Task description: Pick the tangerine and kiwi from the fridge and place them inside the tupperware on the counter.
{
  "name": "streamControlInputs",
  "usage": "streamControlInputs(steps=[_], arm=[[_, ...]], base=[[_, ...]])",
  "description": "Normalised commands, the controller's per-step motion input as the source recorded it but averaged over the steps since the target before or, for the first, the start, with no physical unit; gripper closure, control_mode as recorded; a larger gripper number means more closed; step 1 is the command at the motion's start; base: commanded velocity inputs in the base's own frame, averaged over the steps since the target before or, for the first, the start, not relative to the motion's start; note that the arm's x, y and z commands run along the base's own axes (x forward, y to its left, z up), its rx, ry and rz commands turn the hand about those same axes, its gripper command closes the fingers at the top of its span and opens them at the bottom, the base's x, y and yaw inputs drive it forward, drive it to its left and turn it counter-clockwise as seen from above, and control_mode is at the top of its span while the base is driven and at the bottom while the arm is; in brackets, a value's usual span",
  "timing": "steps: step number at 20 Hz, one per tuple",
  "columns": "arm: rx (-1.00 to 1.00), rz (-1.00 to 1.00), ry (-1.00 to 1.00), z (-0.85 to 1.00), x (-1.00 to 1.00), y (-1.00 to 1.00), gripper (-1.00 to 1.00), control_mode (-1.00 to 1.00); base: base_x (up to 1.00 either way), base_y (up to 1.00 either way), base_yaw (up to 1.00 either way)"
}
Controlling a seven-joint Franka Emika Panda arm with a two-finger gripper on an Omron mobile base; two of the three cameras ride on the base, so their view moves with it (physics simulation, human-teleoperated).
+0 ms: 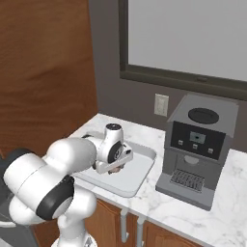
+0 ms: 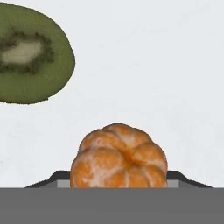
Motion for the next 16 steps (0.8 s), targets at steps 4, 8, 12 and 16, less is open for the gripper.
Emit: streamControlInputs(steps=[4,8,12,16], arm=[[0.00,0.03,0.00,-0.44,0.19,-0.12,-1.00,-1.00],[0.00,0.00,0.00,-0.21,0.08,-0.09,-1.00,-1.00],[0.00,0.00,0.00,-0.03,0.00,-0.03,-1.00,-1.00],[0.00,0.00,0.00,0.06,-0.07,0.00,-1.00,-1.00]], base=[[0.00,0.00,0.00],[0.00,0.00,0.00],[0.00,0.00,0.00],[0.00,0.00,0.00]])
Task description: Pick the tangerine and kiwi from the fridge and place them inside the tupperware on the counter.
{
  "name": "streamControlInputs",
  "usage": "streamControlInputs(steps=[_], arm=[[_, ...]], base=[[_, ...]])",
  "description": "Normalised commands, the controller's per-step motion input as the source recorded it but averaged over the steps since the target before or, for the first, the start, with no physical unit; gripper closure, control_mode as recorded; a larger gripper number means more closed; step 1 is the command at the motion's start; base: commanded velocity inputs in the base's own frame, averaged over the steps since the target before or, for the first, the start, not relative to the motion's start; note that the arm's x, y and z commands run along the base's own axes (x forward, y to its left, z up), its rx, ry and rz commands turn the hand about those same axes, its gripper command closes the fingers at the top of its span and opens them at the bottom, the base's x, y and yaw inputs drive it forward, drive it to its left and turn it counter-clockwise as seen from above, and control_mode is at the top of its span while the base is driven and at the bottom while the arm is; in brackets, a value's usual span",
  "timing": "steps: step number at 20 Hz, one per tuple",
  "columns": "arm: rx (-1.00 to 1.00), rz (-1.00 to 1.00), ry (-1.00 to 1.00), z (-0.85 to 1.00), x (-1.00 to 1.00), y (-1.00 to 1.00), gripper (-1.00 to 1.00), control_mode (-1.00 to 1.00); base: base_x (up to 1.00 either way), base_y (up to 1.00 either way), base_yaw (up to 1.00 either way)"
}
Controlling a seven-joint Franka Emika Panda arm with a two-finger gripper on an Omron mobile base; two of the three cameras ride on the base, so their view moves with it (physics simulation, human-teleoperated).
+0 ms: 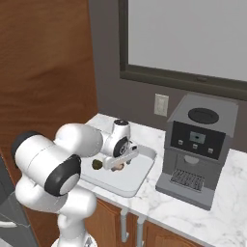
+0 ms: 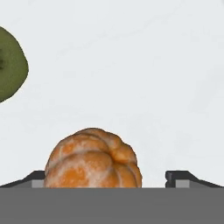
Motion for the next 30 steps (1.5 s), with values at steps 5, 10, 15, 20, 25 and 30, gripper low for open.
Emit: streamControlInputs(steps=[5,10,15,20,25,30], arm=[[0.00,-0.06,0.00,0.25,-0.28,0.00,-1.00,-1.00],[0.00,-0.06,0.00,0.40,-0.32,0.00,-1.00,-1.00],[0.00,-0.01,0.00,0.25,-0.15,0.00,-1.00,-1.00],[0.00,0.00,-0.02,0.25,-0.23,0.00,-1.00,-1.00],[0.00,-0.05,-0.13,0.63,-0.63,0.00,-1.00,-1.00],[0.00,-0.10,-0.07,0.72,-0.58,0.01,-1.00,-1.00]], base=[[0.00,0.00,0.00],[0.00,0.00,0.00],[0.00,0.00,0.00],[0.00,0.00,0.00],[0.00,0.00,0.00],[0.00,0.00,0.00]])
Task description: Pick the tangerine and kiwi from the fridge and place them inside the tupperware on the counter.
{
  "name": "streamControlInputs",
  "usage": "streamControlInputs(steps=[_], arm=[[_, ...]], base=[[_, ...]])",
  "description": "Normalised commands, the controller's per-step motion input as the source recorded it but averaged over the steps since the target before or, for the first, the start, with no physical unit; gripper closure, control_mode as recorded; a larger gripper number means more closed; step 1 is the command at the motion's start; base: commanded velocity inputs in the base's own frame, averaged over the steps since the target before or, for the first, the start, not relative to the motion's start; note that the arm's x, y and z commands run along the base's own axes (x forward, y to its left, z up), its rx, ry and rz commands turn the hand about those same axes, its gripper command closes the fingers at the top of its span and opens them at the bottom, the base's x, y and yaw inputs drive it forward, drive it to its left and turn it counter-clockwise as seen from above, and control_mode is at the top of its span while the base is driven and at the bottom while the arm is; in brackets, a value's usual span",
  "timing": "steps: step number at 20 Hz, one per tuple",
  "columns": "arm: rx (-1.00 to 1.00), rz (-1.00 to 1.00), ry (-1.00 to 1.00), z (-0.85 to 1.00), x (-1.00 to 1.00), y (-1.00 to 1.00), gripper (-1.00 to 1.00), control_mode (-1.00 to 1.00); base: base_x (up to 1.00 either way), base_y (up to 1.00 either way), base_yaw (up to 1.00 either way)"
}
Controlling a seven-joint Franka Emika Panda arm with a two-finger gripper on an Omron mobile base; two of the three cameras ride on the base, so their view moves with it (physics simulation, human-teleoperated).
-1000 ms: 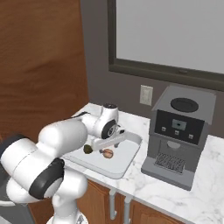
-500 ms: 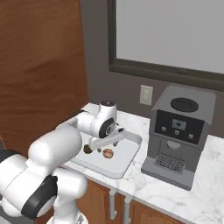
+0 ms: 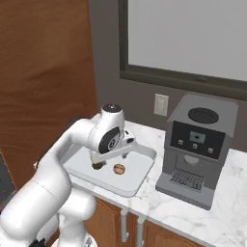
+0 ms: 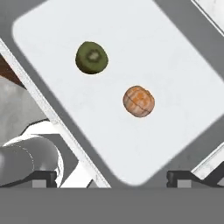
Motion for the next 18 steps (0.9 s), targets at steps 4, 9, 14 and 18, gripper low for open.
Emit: streamControlInputs(steps=[4,9,14,18], arm=[[0.00,-0.18,0.00,0.63,-0.47,0.21,-1.00,-1.00],[0.00,-0.22,0.00,0.66,-0.41,0.31,-1.00,-1.00],[0.00,-0.17,0.00,0.72,-0.41,0.29,-1.00,-1.00],[0.01,-0.13,0.00,0.66,-0.49,0.27,-1.00,-1.00]], base=[[0.00,0.00,0.00],[0.00,0.00,0.00],[0.00,0.00,0.00],[0.00,0.00,0.00]])
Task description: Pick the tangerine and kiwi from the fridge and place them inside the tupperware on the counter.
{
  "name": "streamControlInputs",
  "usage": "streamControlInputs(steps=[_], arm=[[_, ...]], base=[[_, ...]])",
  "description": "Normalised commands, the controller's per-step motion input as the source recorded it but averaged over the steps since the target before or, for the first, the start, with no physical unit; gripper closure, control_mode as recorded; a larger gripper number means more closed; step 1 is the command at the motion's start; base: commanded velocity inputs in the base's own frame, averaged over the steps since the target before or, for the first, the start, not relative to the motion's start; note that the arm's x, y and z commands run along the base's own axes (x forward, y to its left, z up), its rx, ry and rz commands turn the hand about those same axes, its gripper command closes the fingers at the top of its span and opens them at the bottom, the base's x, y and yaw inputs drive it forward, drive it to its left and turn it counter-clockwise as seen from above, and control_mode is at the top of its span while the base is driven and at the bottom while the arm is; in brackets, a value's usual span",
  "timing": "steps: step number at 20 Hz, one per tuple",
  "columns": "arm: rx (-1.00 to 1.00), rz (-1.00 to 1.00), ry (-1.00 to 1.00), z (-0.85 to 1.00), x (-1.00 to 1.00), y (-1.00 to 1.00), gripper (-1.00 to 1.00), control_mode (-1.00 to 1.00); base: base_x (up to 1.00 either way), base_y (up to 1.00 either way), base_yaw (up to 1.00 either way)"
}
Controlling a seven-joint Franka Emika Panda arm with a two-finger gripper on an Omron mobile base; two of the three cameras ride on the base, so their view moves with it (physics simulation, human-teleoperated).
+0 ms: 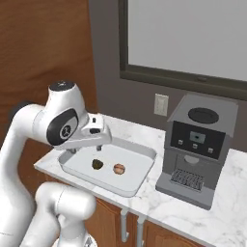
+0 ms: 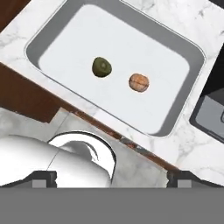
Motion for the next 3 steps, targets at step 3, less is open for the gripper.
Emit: streamControlInputs(steps=[3], arm=[[0.02,-0.06,0.00,0.56,-0.53,0.23,-1.00,-1.00]], base=[[0.00,0.00,0.00]])
